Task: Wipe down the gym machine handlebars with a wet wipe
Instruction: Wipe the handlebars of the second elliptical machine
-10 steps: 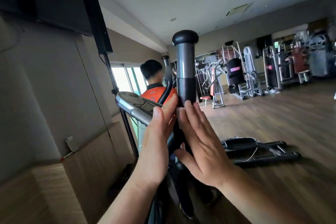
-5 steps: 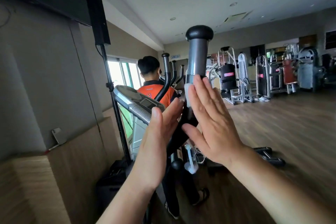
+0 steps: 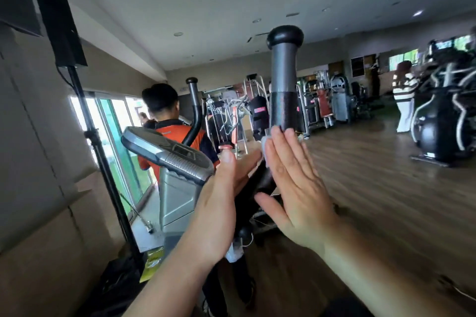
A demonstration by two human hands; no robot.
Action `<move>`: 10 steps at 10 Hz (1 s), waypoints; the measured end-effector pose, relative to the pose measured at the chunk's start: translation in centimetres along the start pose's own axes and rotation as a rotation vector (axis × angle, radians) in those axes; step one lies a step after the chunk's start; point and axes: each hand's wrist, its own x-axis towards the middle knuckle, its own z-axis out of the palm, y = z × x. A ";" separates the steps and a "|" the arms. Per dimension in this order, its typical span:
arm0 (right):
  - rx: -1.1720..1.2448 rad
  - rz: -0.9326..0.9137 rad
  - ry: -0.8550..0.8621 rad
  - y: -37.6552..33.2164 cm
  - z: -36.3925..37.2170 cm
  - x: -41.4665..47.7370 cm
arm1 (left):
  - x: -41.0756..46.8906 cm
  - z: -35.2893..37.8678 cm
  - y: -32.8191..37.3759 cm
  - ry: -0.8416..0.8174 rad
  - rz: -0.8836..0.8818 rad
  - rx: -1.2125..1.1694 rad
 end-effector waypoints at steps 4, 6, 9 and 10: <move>-0.379 -0.117 -0.282 1.2 -3.7 2.6 | -2.8 -1.3 -0.1 -0.104 0.085 -0.007; -0.455 -0.191 -0.356 2.6 -5.5 5.3 | -0.7 -4.1 -3.8 -0.210 0.197 0.290; -0.629 -0.243 -0.500 1.7 -8.2 7.1 | -2.6 -3.9 -3.8 -0.208 0.487 0.660; -0.678 -0.331 -0.577 0.8 -8.1 5.8 | -2.7 -4.8 -4.1 -0.268 0.520 0.613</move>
